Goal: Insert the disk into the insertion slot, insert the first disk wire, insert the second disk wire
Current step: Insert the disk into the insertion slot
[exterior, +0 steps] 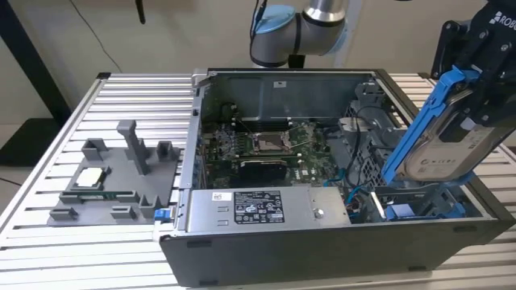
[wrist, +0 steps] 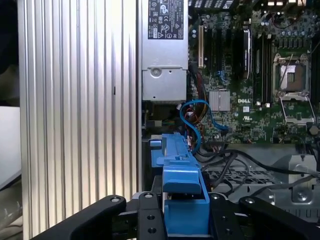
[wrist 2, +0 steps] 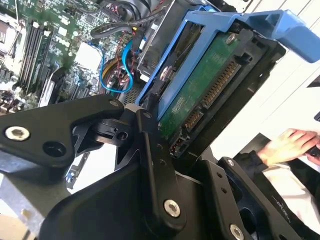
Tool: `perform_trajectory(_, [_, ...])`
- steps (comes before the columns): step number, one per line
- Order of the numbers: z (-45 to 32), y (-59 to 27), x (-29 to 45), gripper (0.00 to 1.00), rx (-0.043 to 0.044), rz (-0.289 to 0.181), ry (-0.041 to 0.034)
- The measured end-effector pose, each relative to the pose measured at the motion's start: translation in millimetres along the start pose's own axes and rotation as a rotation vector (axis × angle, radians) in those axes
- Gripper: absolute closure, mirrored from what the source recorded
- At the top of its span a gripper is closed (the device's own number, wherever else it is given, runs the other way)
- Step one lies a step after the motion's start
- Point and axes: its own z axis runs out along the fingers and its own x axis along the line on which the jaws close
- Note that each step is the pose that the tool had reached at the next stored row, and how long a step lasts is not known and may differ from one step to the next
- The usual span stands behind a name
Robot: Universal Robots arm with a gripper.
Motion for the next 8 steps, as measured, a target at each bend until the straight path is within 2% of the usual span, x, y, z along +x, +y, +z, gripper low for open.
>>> perform_trajectory(8, [7.7, -2.7, -0.1, 0.67, 0.0, 0.0, -0.0021])
